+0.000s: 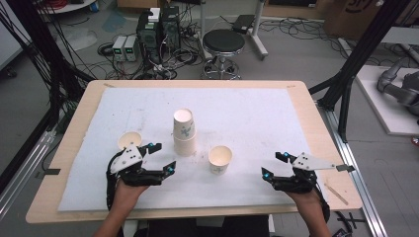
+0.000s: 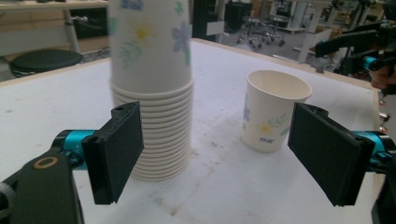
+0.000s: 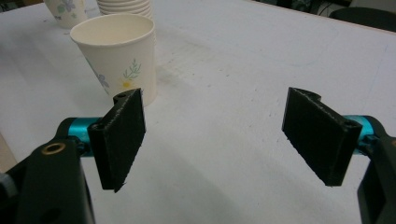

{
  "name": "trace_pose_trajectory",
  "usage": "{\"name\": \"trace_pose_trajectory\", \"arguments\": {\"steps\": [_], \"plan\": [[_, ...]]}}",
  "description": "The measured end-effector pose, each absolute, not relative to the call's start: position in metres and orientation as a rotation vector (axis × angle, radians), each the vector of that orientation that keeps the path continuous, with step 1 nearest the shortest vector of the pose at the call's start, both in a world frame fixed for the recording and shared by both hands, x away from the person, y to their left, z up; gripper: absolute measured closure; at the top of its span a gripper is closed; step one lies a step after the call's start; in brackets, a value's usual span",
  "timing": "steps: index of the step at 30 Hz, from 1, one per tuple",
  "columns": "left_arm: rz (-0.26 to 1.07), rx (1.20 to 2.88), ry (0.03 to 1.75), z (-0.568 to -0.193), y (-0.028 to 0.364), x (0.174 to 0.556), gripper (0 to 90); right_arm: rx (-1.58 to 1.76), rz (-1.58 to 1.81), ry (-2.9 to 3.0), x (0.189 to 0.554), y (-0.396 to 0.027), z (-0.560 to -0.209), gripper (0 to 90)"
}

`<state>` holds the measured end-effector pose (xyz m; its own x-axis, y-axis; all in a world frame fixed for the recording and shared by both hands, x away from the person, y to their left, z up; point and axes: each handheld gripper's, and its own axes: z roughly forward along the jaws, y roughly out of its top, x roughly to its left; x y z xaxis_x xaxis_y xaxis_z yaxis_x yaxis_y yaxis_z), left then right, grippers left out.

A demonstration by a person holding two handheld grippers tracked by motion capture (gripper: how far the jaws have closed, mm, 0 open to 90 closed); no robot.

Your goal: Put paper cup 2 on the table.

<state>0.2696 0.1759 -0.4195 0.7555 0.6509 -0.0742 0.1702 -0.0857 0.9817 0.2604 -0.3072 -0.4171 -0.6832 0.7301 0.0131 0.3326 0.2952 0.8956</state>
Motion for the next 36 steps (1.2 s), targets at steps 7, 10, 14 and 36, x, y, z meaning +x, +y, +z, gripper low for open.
{"name": "trace_pose_trajectory", "arguments": {"steps": [7, 10, 14, 36], "plan": [[0.509, 1.586, 0.699, -0.421, 0.200, 0.263, 18.2, 0.948, 1.343, 2.170, 0.258, -0.306, -0.415, 22.0], [0.520, 1.576, 0.705, -0.421, 0.204, 0.261, 18.3, 0.945, 1.334, 2.173, 0.258, -0.304, -0.415, 22.0], [0.529, 1.565, 0.715, -0.422, 0.210, 0.257, 18.3, 0.933, 1.336, 2.172, 0.258, -0.301, -0.413, 22.0], [0.527, 1.588, 0.698, -0.423, 0.206, 0.257, 19.4, 0.934, 1.332, 2.172, 0.256, -0.300, -0.412, 22.0]]}}
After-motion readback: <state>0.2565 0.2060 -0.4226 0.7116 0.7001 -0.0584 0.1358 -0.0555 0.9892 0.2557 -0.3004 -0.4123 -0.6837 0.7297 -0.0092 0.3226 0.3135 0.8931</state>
